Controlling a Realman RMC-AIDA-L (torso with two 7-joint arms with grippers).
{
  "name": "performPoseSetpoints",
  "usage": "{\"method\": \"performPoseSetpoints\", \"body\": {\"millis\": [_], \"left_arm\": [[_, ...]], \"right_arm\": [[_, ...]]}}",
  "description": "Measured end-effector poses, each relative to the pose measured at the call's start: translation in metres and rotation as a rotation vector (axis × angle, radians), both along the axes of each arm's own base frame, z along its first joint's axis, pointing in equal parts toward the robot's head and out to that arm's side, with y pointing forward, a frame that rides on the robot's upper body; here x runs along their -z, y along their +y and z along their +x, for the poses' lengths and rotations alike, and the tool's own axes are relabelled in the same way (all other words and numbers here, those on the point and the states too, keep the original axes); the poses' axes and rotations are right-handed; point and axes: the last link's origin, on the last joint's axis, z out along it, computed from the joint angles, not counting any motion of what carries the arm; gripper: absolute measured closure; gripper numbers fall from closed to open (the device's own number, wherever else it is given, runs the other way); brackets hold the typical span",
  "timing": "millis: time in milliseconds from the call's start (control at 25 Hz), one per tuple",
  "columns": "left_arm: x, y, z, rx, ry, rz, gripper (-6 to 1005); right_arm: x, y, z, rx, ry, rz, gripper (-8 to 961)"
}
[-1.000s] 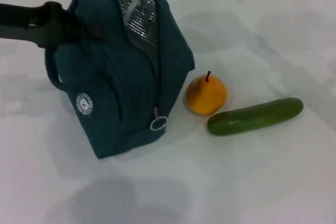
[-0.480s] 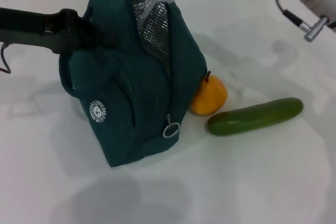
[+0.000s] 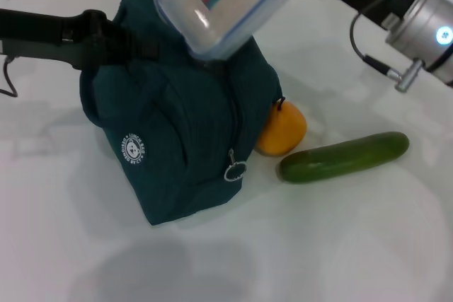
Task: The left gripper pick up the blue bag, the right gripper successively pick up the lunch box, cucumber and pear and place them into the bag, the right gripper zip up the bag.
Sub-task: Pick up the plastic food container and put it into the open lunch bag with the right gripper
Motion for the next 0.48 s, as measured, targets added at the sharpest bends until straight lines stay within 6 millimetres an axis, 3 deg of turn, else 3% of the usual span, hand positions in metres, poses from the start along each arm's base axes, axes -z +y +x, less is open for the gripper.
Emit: {"method": "performPoseSetpoints", "body": {"millis": [240,480], "left_arm": [[-0.001,0.000,-0.002,-0.006,-0.003,0.012,956],[-0.001,0.002,0.000,-0.002,-0.003,0.015,955]], "right_arm": [[0.009,-0.004,0.020,0.057,-0.065,-0.001,777],[0.029,-0.007,0.015,0.029,-0.166,-0.055,768]]}}
